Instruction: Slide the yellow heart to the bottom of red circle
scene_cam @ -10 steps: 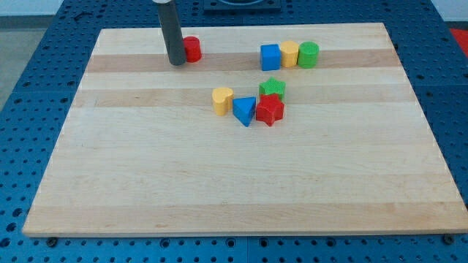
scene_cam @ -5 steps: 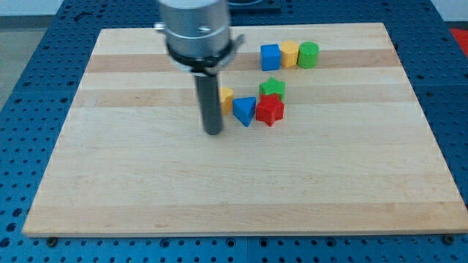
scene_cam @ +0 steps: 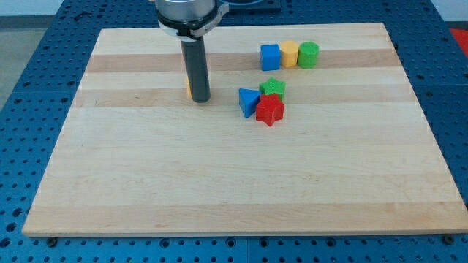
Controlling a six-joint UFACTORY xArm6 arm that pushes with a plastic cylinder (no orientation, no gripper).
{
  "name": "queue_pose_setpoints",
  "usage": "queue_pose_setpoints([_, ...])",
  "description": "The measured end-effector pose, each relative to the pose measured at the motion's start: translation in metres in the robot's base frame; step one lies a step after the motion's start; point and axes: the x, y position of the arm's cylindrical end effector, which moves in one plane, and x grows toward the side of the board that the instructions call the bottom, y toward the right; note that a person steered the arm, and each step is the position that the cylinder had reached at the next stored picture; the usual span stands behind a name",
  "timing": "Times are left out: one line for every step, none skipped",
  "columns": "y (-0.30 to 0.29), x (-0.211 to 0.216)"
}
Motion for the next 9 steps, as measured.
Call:
queue_pose_setpoints([-0.009, -0.011])
queue_pose_setpoints([-0.010, -0.022])
queue_pose_setpoints([-0.013, -0.039])
queue_pose_setpoints([-0.022, -0.049])
queue_pose_setpoints([-0.040, -0.049])
queue_pose_setpoints([-0.047, -0.057])
queue_pose_setpoints([-0.047, -0.070])
queue_pose_setpoints([-0.049, -0.075])
queue_pose_setpoints([-0.055, -0.075])
